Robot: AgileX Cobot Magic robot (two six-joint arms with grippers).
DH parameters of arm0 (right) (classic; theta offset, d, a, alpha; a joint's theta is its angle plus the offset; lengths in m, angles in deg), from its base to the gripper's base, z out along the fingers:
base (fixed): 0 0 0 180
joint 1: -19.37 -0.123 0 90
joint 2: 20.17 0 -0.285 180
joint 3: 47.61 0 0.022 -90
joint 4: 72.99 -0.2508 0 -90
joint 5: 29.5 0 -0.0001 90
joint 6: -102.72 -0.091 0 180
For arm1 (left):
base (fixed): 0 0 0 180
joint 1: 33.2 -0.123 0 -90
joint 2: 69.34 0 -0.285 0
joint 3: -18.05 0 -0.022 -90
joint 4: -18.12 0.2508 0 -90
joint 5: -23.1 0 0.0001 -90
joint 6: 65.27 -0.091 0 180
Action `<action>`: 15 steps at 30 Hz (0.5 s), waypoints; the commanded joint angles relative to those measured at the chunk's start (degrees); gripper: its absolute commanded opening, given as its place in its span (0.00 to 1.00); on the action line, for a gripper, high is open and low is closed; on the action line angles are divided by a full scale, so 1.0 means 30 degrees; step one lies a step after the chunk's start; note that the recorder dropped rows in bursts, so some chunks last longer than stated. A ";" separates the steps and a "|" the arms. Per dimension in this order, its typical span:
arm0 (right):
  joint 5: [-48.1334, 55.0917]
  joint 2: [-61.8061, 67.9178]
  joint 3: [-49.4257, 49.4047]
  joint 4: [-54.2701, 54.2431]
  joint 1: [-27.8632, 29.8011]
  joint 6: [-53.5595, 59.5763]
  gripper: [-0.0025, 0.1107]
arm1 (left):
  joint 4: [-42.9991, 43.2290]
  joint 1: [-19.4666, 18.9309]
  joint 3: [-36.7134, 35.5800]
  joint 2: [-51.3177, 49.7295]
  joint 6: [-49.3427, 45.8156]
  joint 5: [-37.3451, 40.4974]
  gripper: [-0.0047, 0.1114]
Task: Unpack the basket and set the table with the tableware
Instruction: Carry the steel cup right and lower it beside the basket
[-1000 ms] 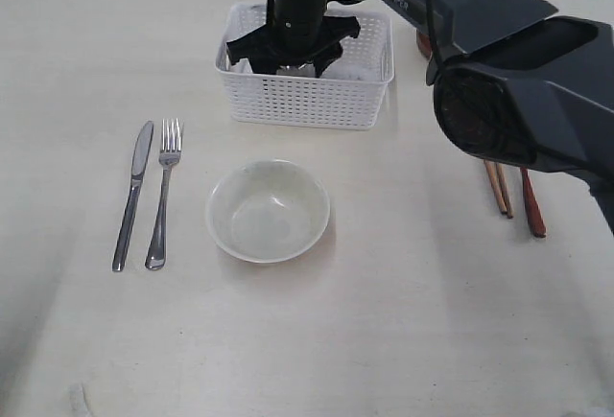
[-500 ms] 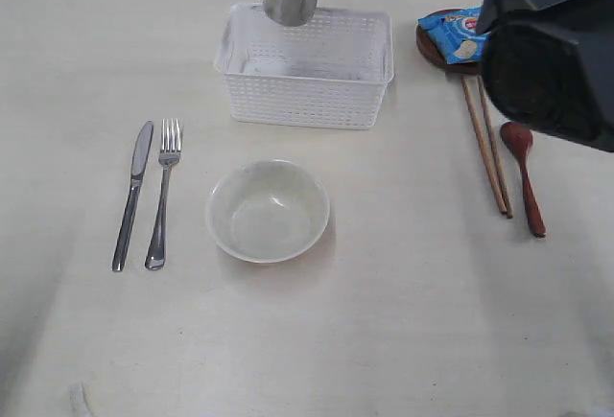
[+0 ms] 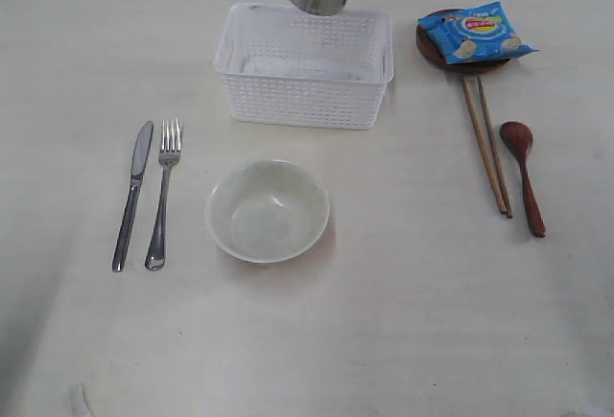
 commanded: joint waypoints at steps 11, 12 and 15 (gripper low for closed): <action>-0.0102 -0.6344 -1.0857 -0.5066 0.4781 0.5634 0.02 | 0.0037 0.0110 -0.0062 0.0063 0.0029 -0.0033 0.04; -0.0102 -0.6374 -1.1619 -0.5824 0.5274 0.6340 0.02 | 0.0037 0.0110 -0.0062 0.0063 0.0029 -0.0033 0.04; -0.0102 -0.6027 -1.4273 -0.9413 0.6870 0.9664 0.02 | 0.0037 0.0110 -0.0062 0.0063 0.0066 -0.0033 0.04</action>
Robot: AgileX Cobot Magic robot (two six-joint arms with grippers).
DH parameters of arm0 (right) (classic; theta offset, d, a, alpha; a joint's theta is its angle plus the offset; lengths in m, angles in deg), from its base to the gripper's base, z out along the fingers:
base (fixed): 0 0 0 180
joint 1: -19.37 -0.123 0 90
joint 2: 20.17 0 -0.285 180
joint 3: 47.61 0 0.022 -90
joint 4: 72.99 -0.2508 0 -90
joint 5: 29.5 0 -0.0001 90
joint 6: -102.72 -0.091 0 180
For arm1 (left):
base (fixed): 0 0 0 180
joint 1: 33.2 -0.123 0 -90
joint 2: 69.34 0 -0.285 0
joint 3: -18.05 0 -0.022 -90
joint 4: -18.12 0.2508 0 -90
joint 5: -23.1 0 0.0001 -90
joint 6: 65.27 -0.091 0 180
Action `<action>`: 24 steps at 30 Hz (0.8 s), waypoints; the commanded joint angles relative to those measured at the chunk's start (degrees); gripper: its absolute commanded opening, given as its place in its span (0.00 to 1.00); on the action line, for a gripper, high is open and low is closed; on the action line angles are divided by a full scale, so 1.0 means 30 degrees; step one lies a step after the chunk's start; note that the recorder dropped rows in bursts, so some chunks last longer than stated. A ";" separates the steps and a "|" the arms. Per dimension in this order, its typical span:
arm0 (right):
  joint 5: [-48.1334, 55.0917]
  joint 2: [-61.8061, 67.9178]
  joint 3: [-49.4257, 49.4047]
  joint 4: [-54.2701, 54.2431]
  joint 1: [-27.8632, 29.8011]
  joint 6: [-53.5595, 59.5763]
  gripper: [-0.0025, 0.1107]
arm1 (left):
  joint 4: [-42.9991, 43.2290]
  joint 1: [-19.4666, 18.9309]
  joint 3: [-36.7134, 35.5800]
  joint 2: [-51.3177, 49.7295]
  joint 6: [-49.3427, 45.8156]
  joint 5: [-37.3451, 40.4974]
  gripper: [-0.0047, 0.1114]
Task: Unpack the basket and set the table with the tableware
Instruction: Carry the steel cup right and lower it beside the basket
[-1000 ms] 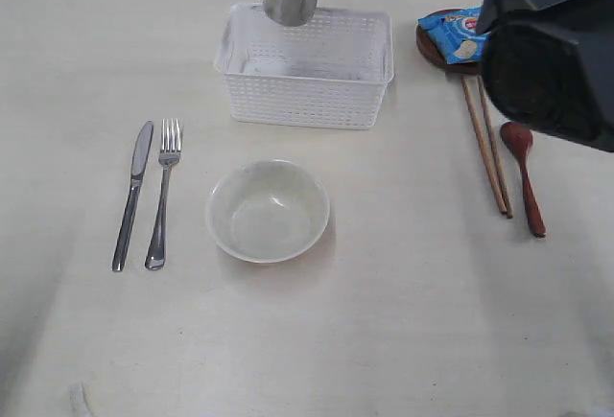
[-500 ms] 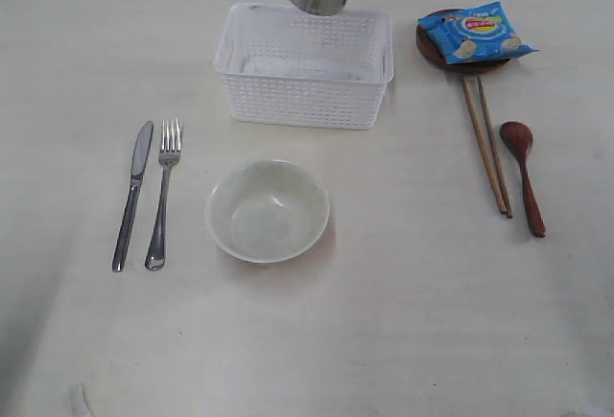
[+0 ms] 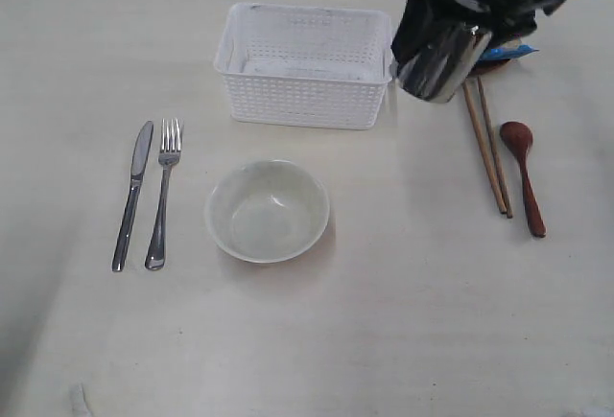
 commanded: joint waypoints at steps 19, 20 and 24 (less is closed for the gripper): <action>-0.1317 0.6412 -0.4565 -0.6128 0.2132 0.7344 0.02 | 0.0037 0.0110 -0.0062 0.0063 0.0066 -0.0033 0.04; -0.1478 0.6412 -0.4565 -0.5845 0.2132 0.7284 0.02 | 0.0037 0.0110 -0.0062 0.0063 0.0018 -0.0033 0.04; -0.1963 0.6412 -0.4565 -0.5426 0.2132 0.7284 0.11 | 0.0037 0.0110 -0.0062 0.0063 0.0018 -0.0033 0.04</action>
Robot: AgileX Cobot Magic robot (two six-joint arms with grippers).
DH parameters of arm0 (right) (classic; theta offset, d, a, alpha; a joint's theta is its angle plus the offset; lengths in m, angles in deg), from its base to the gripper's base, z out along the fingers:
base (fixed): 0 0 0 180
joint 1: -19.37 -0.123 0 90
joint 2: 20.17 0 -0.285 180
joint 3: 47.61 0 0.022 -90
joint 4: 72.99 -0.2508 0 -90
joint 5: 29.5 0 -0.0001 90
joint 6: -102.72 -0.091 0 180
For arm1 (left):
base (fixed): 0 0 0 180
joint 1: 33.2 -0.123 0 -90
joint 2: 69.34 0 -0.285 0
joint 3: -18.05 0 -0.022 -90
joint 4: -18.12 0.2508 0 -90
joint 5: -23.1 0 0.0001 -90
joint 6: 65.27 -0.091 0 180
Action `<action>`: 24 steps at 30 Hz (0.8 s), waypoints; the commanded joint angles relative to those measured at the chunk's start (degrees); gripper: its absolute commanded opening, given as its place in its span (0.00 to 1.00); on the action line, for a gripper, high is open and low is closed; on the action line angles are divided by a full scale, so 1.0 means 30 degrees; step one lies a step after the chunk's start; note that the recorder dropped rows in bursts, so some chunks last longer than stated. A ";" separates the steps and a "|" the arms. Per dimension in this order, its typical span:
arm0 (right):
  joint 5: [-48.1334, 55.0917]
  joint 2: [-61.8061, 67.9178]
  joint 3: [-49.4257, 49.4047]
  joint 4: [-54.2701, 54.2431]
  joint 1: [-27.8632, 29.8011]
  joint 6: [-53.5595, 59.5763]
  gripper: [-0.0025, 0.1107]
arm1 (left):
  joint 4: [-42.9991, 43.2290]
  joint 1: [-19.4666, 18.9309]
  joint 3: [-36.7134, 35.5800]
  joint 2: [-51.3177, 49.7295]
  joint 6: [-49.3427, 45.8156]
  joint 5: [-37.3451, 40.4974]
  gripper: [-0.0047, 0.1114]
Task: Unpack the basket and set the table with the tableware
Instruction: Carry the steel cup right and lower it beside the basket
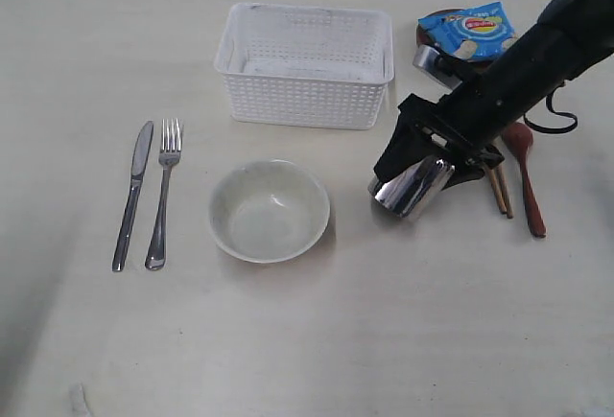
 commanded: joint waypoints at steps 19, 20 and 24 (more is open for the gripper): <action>-0.0821 -0.0046 0.2503 0.1498 0.0092 -0.0607 0.42 | 0.0037 0.0110 -0.0062 0.0063 0.0018 -0.0033 0.04; -0.0821 -0.0046 0.2585 0.1498 0.0092 -0.0641 0.42 | 0.0037 0.0110 -0.0062 0.0063 0.0018 -0.0033 0.04; -0.0750 -0.0046 0.2669 0.1704 0.0092 -0.0593 0.45 | 0.0037 0.0110 -0.0062 0.0063 0.0018 -0.0033 0.04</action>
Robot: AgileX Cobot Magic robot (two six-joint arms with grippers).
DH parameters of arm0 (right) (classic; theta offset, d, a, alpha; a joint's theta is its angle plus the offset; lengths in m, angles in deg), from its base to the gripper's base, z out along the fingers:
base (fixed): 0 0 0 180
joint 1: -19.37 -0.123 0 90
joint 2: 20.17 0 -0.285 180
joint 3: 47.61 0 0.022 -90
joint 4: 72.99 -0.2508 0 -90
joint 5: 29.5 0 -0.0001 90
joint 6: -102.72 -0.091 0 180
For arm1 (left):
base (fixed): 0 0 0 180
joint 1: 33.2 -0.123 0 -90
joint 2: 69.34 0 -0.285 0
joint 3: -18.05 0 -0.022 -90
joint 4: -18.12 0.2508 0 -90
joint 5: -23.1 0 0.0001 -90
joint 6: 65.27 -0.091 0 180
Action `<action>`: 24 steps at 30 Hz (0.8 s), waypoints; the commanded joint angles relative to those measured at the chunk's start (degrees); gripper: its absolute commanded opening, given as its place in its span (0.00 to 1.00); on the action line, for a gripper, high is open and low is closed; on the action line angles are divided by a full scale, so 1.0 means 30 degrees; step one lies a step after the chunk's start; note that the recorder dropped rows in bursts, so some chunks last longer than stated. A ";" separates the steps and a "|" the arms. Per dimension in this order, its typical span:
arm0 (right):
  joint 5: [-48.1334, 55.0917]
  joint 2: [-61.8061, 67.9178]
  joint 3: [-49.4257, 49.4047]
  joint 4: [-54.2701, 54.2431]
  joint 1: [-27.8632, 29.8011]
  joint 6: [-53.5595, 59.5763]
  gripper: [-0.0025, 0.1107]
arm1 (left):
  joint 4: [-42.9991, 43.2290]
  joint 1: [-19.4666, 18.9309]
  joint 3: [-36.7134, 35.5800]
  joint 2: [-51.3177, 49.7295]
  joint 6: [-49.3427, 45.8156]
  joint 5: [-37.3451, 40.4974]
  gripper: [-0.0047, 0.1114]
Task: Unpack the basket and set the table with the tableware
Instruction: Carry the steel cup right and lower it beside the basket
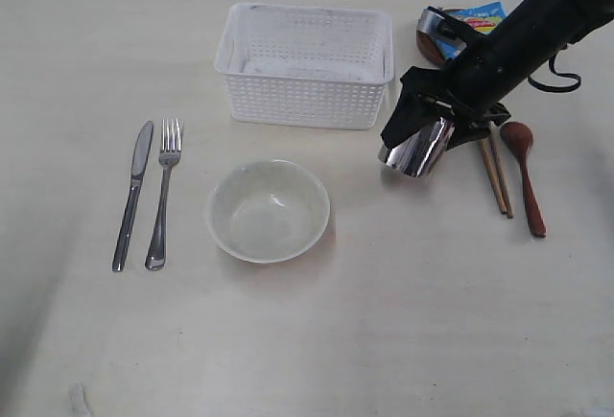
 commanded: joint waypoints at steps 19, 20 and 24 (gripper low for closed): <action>-0.0721 -0.0041 0.0170 0.0249 0.0092 0.0806 0.61 | 0.0001 0.0110 -0.0062 0.0063 0.0070 -0.0033 0.04; -0.0770 -0.0041 0.0170 0.0249 0.0092 0.0806 0.61 | 0.0001 0.0110 -0.0062 0.0063 0.0065 -0.0033 0.04; -0.1081 0.0076 0.0170 0.0249 0.0092 0.1209 0.61 | 0.0001 0.0110 -0.0062 0.0063 0.0065 -0.0033 0.04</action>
